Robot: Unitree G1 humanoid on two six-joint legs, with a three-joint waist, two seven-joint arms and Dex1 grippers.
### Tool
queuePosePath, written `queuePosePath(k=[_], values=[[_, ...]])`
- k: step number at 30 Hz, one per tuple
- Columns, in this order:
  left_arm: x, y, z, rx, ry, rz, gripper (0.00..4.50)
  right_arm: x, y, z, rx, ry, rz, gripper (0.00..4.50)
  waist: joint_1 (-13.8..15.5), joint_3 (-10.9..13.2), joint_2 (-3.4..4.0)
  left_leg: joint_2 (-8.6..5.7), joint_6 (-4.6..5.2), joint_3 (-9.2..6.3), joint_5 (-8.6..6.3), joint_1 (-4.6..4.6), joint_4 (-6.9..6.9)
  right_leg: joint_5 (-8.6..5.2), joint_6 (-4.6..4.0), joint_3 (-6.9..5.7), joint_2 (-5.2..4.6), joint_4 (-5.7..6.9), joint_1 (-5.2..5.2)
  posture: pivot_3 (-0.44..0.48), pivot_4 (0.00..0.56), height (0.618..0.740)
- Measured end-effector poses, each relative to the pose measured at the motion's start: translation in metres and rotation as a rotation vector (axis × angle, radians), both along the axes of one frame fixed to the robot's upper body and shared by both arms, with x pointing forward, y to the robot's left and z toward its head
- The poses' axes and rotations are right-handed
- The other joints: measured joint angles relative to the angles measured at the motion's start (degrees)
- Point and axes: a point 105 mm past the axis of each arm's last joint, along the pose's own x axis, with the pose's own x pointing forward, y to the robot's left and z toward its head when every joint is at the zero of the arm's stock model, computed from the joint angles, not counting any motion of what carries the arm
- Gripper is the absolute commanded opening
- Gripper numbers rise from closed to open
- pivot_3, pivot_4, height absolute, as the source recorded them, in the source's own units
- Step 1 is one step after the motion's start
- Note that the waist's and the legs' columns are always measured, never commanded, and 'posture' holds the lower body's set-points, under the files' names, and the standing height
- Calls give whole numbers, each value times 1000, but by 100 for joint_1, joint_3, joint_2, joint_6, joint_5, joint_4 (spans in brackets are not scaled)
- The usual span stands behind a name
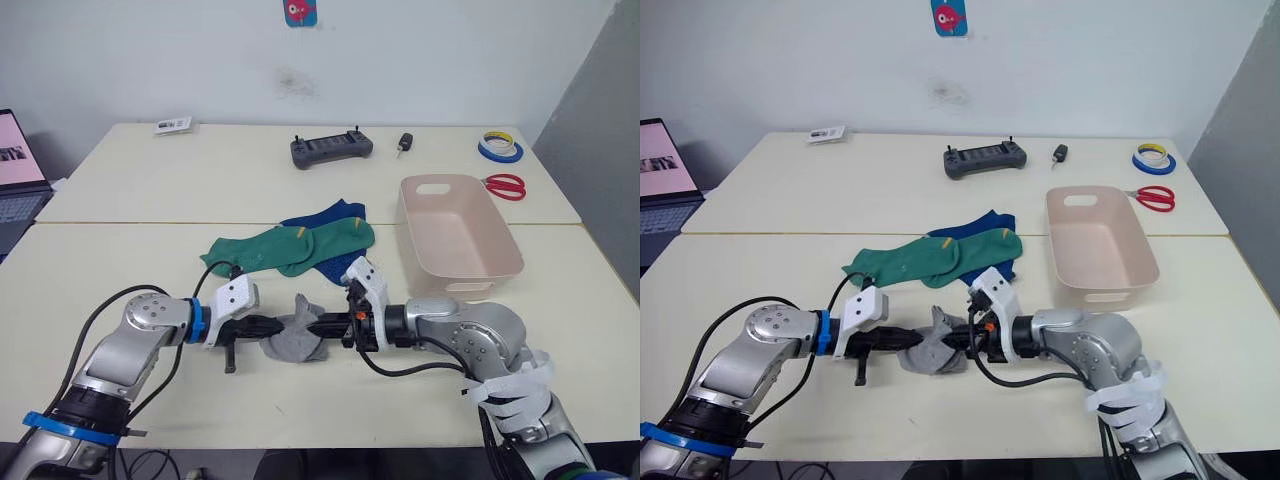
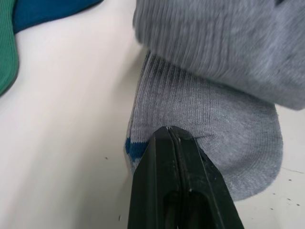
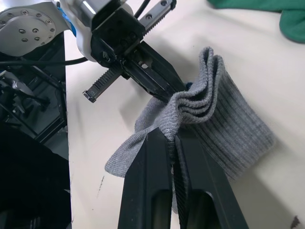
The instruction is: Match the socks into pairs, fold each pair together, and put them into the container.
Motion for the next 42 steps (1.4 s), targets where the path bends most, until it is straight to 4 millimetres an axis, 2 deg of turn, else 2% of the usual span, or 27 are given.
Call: queuePosePath(k=[3,8,12,17,18,20,23,26,29,32,35,38,42], values=[[1,-2,-1,-8,-2,5,0,0,11,-8,-9,12,14,8,-1,0,0,0,0,0,0,-1,0,0,0,0,0,0,0,0,150,740],[1,-2,-1,-8,-4,5,0,1,19,-4,3,-2,27,1407,-1,0,0,0,0,0,0,0,0,0,0,0,-2,0,0,0,150,740],[2,-2,-1,-13,-10,11,0,4,8,11,16,-48,22,2788,4,0,0,0,0,-2,0,-2,0,0,0,-1,-4,-1,0,0,150,740],[2,-1,-1,-35,-7,39,0,-1,-17,27,-2,-168,68,2788,12,0,0,0,0,-2,0,0,0,0,0,-3,-6,-2,1,0,150,740],[2,0,-1,-46,-2,51,0,1,-19,27,-11,-208,62,2599,12,0,0,0,0,-2,0,0,0,0,0,-3,-5,-2,1,0,150,740],[1,3,0,-74,15,85,0,6,-19,22,-25,-268,42,2202,-23,0,0,3,1,-1,-1,-1,-1,0,1,-1,-2,-1,-2,0,150,740],[-1,9,4,-112,43,128,0,7,-12,8,-45,-310,46,1179,-70,3,-1,6,1,-3,0,-4,-3,0,1,-1,1,0,-6,0,150,740],[-3,23,20,-122,40,160,0,8,1,1,-39,-357,71,110,-83,7,-6,7,0,-4,0,-6,-2,0,1,-2,2,2,-10,0,150,740],[-4,35,43,-129,11,176,0,12,9,-10,-49,-375,73,46,-82,8,-6,3,0,-3,0,-6,-2,0,0,-1,-1,2,-9,0,150,740],[-13,24,63,-152,-11,117,0,15,13,-18,-66,-386,75,46,-57,13,-11,0,-1,1,0,-8,0,0,1,-1,-11,-2,-7,0,150,740],[-18,6,72,-164,-42,55,0,16,15,-22,-80,-406,84,46,-21,14,-11,-1,-1,3,0,-6,0,0,1,-3,-12,-2,-3,0,150,740],[-23,-15,62,-168,-24,-13,0,14,18,-26,-97,-415,100,46,-17,14,-11,-2,-1,6,0,-3,0,0,1,1,-9,-2,-2,0,150,740],[-28,-18,20,-104,64,-26,0,17,17,-29,-112,-427,95,46,-48,15,-10,4,-1,1,0,-3,-2,0,0,1,0,1,-9,0,150,740]])
